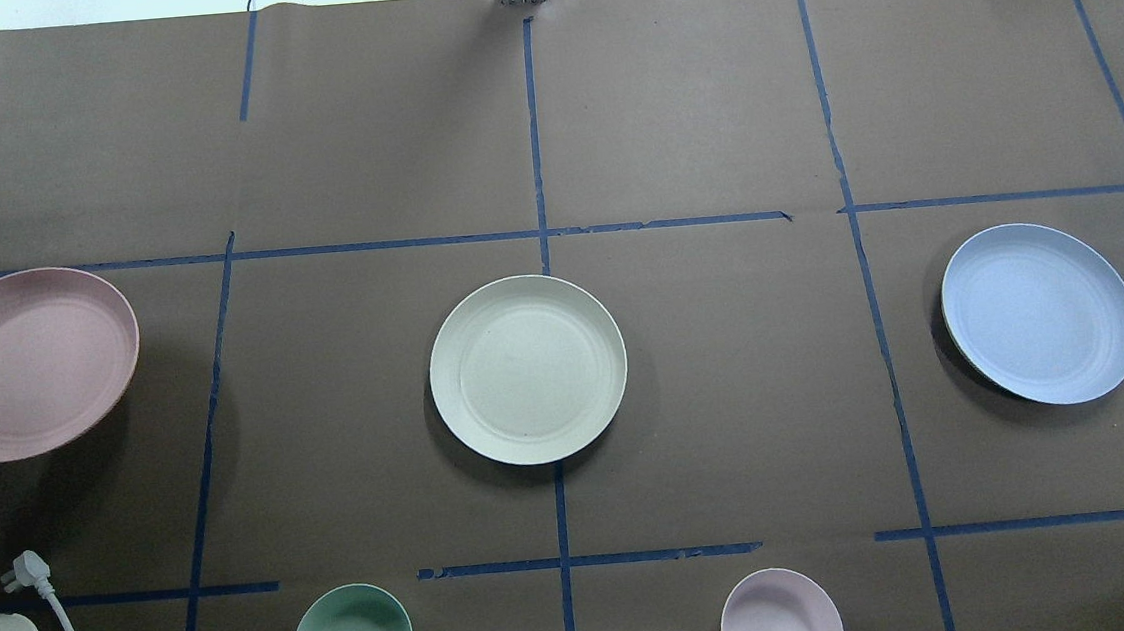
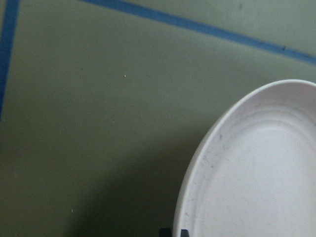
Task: Stack three plates with pink and blue
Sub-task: 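Lower the left gripper to the pink plate's rim and grasp it, then carry the pink plate with the left gripper onto the cream plate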
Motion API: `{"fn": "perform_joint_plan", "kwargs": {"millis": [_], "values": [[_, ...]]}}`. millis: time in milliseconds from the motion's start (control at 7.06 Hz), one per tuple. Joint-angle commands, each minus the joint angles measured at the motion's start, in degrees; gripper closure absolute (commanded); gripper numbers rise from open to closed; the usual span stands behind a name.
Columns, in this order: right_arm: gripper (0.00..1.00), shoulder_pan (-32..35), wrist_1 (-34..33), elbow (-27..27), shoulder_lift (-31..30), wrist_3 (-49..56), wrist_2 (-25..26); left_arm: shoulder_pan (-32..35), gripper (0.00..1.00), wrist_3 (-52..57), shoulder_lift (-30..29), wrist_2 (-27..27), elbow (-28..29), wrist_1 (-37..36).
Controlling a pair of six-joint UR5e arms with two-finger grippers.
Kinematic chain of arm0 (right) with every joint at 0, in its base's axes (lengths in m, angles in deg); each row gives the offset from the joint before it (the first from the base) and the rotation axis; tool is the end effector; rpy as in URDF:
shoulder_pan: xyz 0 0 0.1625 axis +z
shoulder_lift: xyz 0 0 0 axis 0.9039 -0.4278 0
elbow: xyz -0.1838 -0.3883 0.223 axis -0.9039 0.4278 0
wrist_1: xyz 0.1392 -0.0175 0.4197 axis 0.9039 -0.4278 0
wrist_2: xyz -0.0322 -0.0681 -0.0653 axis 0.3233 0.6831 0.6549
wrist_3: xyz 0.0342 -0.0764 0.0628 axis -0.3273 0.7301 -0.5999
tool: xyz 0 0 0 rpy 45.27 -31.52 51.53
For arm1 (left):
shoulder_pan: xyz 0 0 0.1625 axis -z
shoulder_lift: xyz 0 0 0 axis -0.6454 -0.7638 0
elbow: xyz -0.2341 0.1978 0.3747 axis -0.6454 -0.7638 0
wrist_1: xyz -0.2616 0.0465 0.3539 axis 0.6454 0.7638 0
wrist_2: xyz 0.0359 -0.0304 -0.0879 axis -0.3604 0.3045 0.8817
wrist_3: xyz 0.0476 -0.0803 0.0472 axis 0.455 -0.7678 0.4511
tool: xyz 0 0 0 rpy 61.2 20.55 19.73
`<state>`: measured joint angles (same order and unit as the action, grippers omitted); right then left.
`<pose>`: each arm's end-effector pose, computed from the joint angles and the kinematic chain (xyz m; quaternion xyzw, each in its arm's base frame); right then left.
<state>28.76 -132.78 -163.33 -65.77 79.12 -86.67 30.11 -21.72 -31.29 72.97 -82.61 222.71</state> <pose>0.0839 -0.4966 0.6920 0.0693 -0.4125 -0.0193 0.9081 0.1123 -0.4525 0.6925 -0.0318 0.5289 -0.0968 0.8425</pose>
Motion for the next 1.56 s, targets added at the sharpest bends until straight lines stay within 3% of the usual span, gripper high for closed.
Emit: {"fn": "perform_joint_plan", "kwargs": {"millis": [0,283,708,991,1133,1416], "values": [[0.0,-0.4,0.9,-0.1,-0.4,-0.3,0.2,1.6,1.0,-3.3,-5.0,1.6,-7.0,-10.1],[0.0,-4.2,3.2,-0.5,-0.5,-6.3,0.4,-4.3,1.0,-17.3,-10.2,-3.3,-12.0,-11.9],[0.0,-11.2,13.8,0.1,-0.6,-27.2,0.5,-23.0,1.0,-40.6,-18.6,-18.5,-18.2,-12.0],[0.0,-16.6,25.0,0.2,-3.0,-38.1,5.7,-32.8,1.0,-46.7,-26.9,-28.1,-18.2,-17.6],[0.0,-19.2,28.8,0.5,-4.0,-42.3,5.8,-36.2,1.0,-48.1,-30.1,-31.9,-18.2,-21.0],[0.0,-22.4,30.0,0.7,-4.4,-45.3,6.0,-41.5,1.0,-48.9,-31.3,-37.4,-17.2,-21.2]]}}
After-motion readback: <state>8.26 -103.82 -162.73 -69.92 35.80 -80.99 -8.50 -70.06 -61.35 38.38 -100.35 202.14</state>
